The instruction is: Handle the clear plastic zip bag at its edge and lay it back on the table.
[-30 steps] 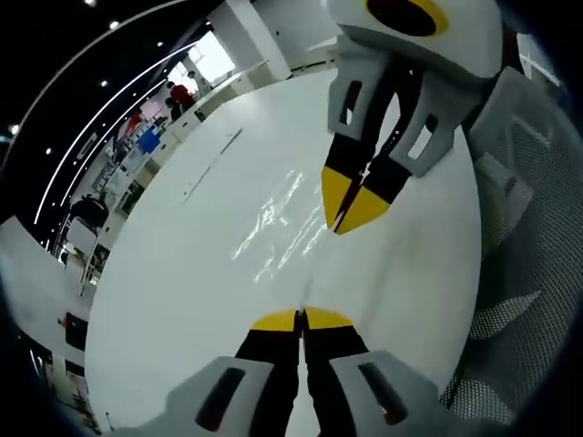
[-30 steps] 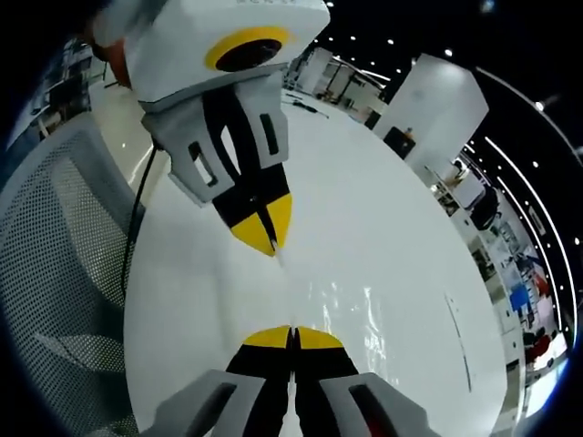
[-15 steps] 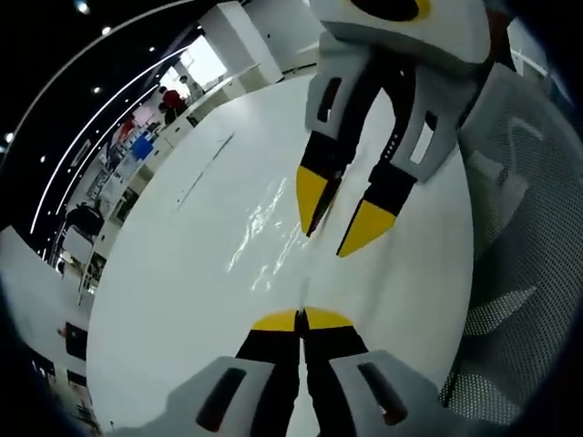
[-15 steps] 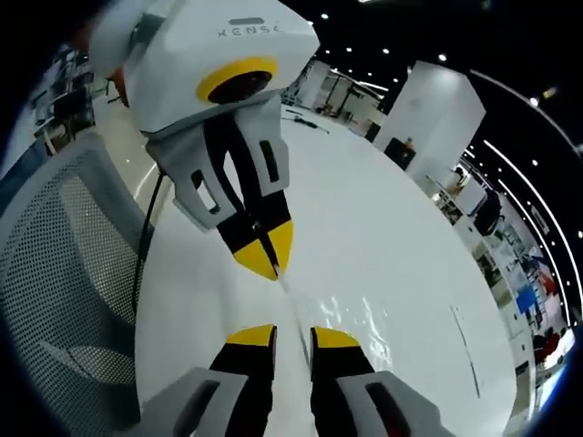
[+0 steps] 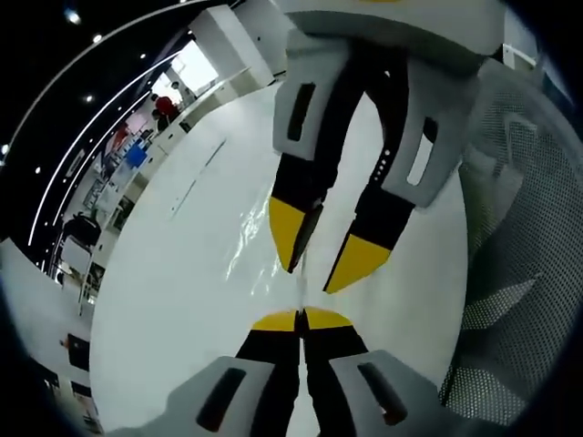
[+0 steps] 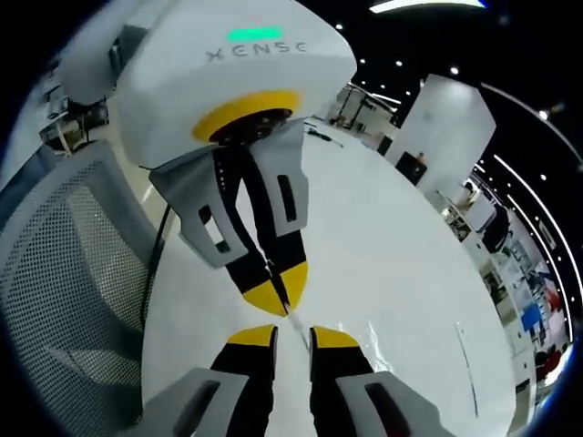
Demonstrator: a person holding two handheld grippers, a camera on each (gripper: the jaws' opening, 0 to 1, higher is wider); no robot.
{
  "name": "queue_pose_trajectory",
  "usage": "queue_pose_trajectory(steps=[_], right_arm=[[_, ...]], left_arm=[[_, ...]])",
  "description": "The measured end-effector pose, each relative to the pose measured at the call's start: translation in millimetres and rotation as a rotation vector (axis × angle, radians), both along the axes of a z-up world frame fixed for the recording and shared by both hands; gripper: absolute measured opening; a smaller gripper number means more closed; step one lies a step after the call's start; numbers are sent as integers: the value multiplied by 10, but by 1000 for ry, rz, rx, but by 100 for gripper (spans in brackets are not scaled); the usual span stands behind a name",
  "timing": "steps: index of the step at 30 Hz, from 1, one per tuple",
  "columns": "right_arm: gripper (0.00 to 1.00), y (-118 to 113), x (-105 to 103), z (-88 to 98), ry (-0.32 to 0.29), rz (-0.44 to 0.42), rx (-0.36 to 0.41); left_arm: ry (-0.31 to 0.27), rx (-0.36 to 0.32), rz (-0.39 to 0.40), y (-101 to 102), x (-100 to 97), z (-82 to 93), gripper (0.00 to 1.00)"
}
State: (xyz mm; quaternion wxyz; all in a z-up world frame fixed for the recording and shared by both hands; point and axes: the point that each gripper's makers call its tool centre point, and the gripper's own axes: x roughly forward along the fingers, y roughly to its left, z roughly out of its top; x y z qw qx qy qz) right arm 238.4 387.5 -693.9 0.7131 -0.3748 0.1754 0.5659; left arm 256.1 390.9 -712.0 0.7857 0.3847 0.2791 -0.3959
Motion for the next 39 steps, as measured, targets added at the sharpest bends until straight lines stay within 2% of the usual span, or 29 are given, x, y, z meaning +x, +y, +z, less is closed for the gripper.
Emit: queue_pose_trajectory(steps=[13, 34, 39], right_arm=[[2, 83, -27, -44, -6, 46, -16], [0, 50, -82, -69, -29, 92, -73], [0, 44, -87, -62, -52, 106, -81]], left_arm=[[0, 11, -41, -25, -87, 5, 0], [1, 20, -65, -63, -99, 12, 0], [-1, 21, -67, -64, -94, 7, 0]])
